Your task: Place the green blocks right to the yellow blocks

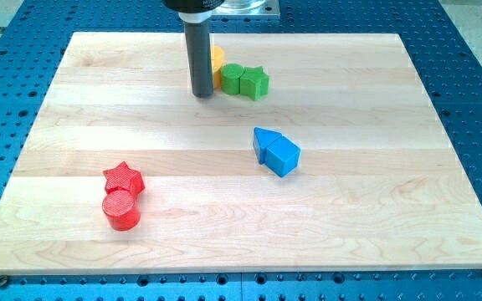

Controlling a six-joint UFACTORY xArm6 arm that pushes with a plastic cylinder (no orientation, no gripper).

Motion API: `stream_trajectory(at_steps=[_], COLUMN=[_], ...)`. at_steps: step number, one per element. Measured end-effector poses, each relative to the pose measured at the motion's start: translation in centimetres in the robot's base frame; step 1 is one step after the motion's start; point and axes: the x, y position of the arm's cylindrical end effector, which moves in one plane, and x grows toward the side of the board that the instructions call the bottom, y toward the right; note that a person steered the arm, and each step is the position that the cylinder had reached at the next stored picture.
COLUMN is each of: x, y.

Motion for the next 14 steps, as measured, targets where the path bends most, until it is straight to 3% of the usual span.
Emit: stream_trajectory(at_steps=[2,3,4,8,11,14], x=[4.0,3.9,3.8,-7.0,-10.0,-10.2], y=[1.9,8.0,10.0,10.2,8.8,4.9])
